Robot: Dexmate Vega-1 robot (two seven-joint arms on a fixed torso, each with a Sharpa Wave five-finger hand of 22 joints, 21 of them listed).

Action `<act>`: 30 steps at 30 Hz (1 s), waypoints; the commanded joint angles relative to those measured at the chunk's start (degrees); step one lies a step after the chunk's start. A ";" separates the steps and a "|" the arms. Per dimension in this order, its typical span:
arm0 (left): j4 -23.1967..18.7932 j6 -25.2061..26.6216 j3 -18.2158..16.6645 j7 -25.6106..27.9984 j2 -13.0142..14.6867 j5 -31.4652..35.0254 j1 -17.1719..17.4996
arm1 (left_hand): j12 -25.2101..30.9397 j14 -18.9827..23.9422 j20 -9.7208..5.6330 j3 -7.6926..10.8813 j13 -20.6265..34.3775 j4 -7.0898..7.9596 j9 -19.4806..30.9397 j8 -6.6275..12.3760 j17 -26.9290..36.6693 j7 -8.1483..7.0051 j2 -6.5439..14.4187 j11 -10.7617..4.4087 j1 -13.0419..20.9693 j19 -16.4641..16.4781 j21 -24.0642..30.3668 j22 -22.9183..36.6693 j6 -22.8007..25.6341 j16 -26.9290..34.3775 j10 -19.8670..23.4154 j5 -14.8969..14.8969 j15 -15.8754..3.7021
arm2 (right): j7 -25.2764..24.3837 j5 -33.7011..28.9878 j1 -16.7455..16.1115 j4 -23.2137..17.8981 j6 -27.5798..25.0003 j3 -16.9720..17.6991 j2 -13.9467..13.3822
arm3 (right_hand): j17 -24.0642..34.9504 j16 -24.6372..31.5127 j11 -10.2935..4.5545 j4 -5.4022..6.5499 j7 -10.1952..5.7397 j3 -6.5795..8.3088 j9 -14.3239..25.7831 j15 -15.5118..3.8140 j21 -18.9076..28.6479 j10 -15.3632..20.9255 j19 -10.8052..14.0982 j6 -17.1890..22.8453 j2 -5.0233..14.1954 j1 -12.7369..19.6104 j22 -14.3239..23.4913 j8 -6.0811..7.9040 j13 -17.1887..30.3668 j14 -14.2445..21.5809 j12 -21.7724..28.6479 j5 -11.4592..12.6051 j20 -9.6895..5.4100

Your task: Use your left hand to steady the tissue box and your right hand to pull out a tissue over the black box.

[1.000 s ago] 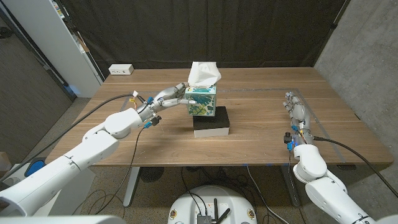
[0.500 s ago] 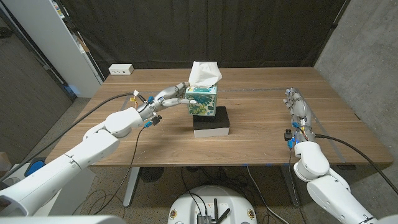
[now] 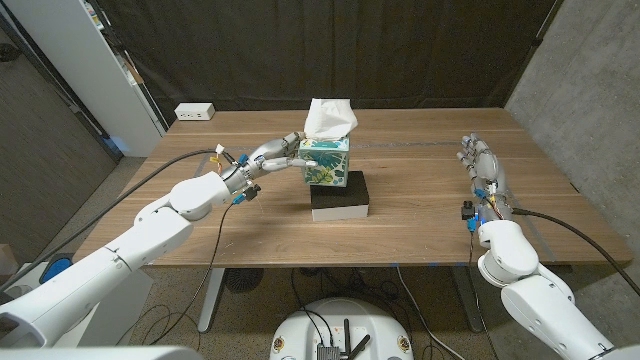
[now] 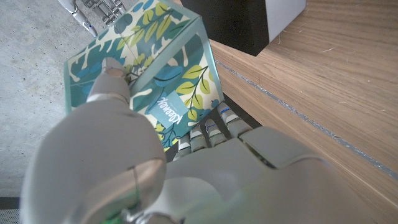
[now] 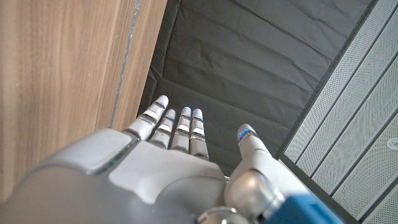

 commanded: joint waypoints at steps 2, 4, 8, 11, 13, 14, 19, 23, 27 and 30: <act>0.23 0.41 0.29 -0.12 -0.25 0.02 -0.41 | -0.03 -0.53 -0.11 0.50 0.30 0.17 0.24 0.48 -0.04 0.12 0.19 0.13 -0.19 -0.15 0.19 0.27 -0.30 0.21 0.09 -0.06 0.22 | 1.22 2.60 -0.92 -3.91 -3.64 2.08 -1.41 | 0.17 0.37 0.20 0.07 0.51 0.40 0.18 0.33 0.21 0.11 0.35 0.09 1.94 0.42 0.34 -0.04 0.27 0.31 0.22 0.41 0.04; 0.41 0.39 0.42 -0.34 -0.36 -0.04 -0.61 | -0.05 -0.57 -0.12 0.52 0.31 0.17 0.25 0.53 -0.04 0.09 0.21 0.05 -0.20 -0.15 0.20 0.27 -0.31 0.19 0.05 -0.06 0.20 | 1.09 2.58 -1.20 -4.62 -4.23 2.36 -1.66 | 0.20 0.37 0.24 0.11 0.47 0.44 0.18 0.37 0.20 0.10 0.34 0.06 1.93 0.42 0.35 -0.06 0.27 0.30 0.21 0.42 0.06; 0.77 0.44 0.67 -0.60 -0.62 -0.08 -1.02 | -0.06 -0.61 -0.12 0.54 0.33 0.17 0.27 0.62 -0.04 0.16 0.23 0.10 -0.21 -0.16 0.20 0.27 -0.30 0.18 0.07 -0.06 0.25 | 0.64 2.01 -1.58 -5.60 -4.81 2.75 -1.79 | 0.26 0.40 0.22 0.19 0.51 0.52 0.18 0.30 0.17 0.03 0.35 0.03 1.91 0.43 0.35 -0.08 0.28 0.31 0.18 0.43 0.06; 1.05 0.45 0.90 -0.87 -0.81 -0.03 -1.41 | -0.06 -0.63 -0.12 0.56 0.34 0.16 0.28 0.68 -0.04 0.16 0.24 0.08 -0.23 -0.18 0.20 0.27 -0.31 0.18 0.08 -0.06 0.28 | 1.54 2.39 -1.88 -6.05 -4.60 3.21 -2.06 | 0.29 0.37 0.26 0.22 0.48 0.56 0.18 0.29 0.17 0.04 0.36 0.00 1.90 0.44 0.35 -0.09 0.28 0.21 0.18 0.43 0.06; 1.06 0.53 1.01 -0.87 -0.83 0.17 -1.58 | -0.05 -0.66 -0.12 0.58 0.36 0.16 0.29 0.71 -0.05 0.13 0.25 -0.05 -0.24 -0.19 0.19 0.27 -0.39 0.17 0.13 -0.07 0.28 | 1.28 1.93 -2.12 -6.64 -4.93 3.44 -2.19 | 0.31 0.39 0.28 0.24 0.48 0.60 0.18 0.36 0.15 0.07 0.34 -0.02 1.90 0.45 0.35 -0.10 0.28 0.25 0.19 0.44 0.06; 1.18 0.56 1.07 -1.02 -0.91 0.07 -1.73 | -0.08 -0.65 -0.14 0.58 0.36 0.16 0.29 0.73 -0.05 0.12 0.25 -0.03 -0.24 -0.19 0.19 0.27 -0.39 0.18 0.07 -0.07 0.32 | 0.99 1.50 -2.17 -6.83 -5.01 3.46 -2.14 | 0.32 0.39 0.29 0.25 0.51 0.61 0.18 0.35 0.16 0.10 0.36 0.00 1.90 0.46 0.35 -0.09 0.28 0.23 0.20 0.44 0.07; 1.69 0.61 1.36 -1.32 -1.26 -0.04 -2.22 | -0.09 -0.73 -0.14 0.62 0.39 0.16 0.32 0.86 -0.05 0.12 0.28 0.06 -0.28 -0.19 0.20 0.27 -0.44 0.16 0.07 -0.07 0.30 | -0.09 0.02 -2.60 -8.22 -6.11 3.86 -2.09 | 0.35 0.40 0.28 0.29 0.51 0.67 0.18 0.36 0.15 0.07 0.37 -0.05 1.90 0.47 0.35 -0.12 0.28 0.23 0.18 0.45 0.08; 2.07 0.58 1.55 -1.45 -1.48 -0.07 -2.48 | -0.07 -0.79 -0.14 0.66 0.42 0.15 0.34 0.97 -0.05 0.06 0.30 -0.08 -0.29 -0.22 0.20 0.27 -0.44 0.15 0.15 -0.07 0.33 | -0.35 -0.32 -2.71 -9.35 -7.29 4.31 -2.12 | 0.40 0.41 0.30 0.34 0.54 0.73 0.18 0.34 0.13 0.01 0.38 -0.06 1.88 0.48 0.35 -0.13 0.28 0.22 0.15 0.45 0.09; 2.26 0.70 1.66 -1.54 -1.57 -0.13 -2.68 | -0.11 -0.80 -0.17 0.70 0.44 0.15 0.36 1.08 -0.05 0.18 0.33 0.06 -0.30 -0.24 0.19 0.27 -0.44 0.16 0.09 -0.07 0.31 | -0.43 -1.10 -2.81 -10.45 -8.21 4.71 -2.34 | 0.45 0.38 0.33 0.41 0.57 0.78 0.18 0.32 0.11 -0.09 0.36 -0.14 1.85 0.48 0.36 -0.16 0.28 0.11 0.11 0.45 0.13; 2.42 0.81 1.80 -1.74 -1.66 -0.24 -2.85 | -0.08 -0.80 -0.21 0.73 0.46 0.14 0.37 1.15 -0.05 0.05 0.36 0.12 -0.31 -0.21 0.21 0.27 -0.49 0.17 0.19 -0.07 0.30 | -0.11 -1.28 -2.95 -11.15 -8.67 5.17 -2.47 | 0.50 0.39 0.39 0.47 0.65 0.80 0.18 0.41 0.10 -0.14 0.36 -0.26 1.81 0.46 0.36 -0.21 0.28 0.10 0.09 0.44 0.13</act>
